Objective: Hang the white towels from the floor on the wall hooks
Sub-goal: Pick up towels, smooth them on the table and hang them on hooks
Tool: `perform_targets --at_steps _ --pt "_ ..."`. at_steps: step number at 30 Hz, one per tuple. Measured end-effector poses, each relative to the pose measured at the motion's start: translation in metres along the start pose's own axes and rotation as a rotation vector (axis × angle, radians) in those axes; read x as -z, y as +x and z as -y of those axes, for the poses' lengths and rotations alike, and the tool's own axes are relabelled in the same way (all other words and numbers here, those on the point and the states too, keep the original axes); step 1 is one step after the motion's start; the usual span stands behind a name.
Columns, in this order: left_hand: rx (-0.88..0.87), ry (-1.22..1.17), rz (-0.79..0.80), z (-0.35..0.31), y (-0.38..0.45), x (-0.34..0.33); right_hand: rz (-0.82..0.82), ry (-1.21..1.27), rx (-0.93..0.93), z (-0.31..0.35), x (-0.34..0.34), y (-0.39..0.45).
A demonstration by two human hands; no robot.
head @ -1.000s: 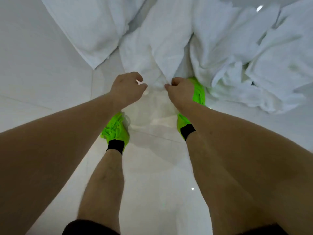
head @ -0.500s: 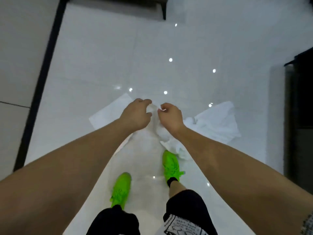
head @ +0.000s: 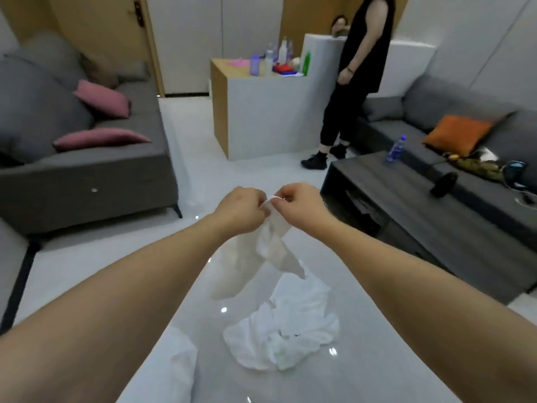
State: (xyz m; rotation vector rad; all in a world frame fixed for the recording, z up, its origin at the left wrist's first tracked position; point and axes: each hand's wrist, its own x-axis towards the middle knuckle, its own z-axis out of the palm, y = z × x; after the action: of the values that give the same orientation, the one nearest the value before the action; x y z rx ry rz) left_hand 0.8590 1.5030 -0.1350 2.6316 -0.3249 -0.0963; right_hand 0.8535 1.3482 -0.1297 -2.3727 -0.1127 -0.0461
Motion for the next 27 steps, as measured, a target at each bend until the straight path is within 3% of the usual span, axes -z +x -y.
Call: perform_targets --at_steps 8,20,24,27 --pt "-0.229 0.016 -0.161 -0.174 0.015 0.028 -0.174 0.014 0.042 -0.044 0.180 -0.075" --pt "-0.456 -0.117 -0.299 -0.445 0.041 -0.062 -0.445 -0.050 -0.220 -0.237 0.437 -0.219" --pt "-0.459 -0.084 -0.188 -0.529 0.050 -0.093 -0.568 -0.037 -0.270 -0.275 0.488 -0.248" --pt "-0.532 -0.196 0.131 -0.594 0.056 -0.127 -0.704 0.022 -0.247 -0.294 0.523 -0.251"
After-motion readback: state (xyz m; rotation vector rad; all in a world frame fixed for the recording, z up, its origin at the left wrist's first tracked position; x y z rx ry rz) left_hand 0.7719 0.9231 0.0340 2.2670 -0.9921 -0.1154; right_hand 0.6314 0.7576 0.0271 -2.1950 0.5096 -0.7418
